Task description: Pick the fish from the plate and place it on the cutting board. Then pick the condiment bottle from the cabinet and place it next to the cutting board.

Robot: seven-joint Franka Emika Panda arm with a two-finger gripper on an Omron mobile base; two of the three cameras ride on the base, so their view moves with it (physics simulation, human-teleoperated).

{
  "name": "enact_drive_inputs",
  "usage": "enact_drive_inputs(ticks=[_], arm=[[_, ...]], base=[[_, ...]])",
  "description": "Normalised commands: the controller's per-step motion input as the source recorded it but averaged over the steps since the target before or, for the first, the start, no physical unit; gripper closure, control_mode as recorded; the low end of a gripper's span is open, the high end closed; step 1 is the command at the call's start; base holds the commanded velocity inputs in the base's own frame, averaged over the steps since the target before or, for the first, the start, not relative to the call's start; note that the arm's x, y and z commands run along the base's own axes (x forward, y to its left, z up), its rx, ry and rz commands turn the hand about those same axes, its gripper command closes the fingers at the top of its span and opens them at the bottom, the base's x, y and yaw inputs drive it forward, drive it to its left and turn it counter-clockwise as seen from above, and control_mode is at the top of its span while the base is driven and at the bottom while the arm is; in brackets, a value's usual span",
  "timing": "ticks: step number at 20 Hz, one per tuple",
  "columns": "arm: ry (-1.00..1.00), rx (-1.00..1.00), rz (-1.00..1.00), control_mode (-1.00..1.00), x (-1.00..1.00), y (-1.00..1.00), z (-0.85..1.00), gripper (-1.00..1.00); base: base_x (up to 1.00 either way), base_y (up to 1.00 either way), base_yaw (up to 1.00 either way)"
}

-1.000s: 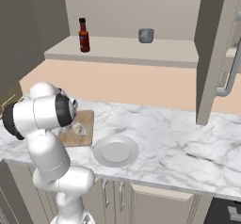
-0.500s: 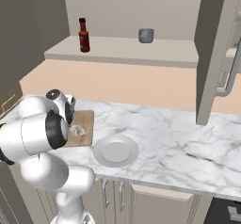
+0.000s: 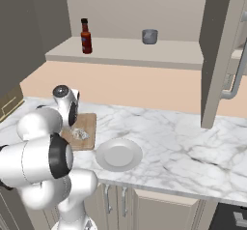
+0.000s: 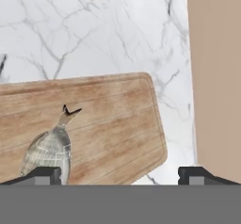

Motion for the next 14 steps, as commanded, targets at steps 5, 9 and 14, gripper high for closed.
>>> enact_drive_inputs(ticks=[5,9,14], arm=[[-0.05,0.04,0.04,-1.00,-0.24,-0.02,0.38,-1.00],[-0.01,0.14,0.02,-1.00,-0.18,-0.18,0.36,-1.00],[0.00,0.25,0.00,-1.00,-0.20,-0.32,0.24,-1.00]], base=[[0.00,0.00,0.00],[0.00,0.00,0.00],[0.00,0.00,0.00]])
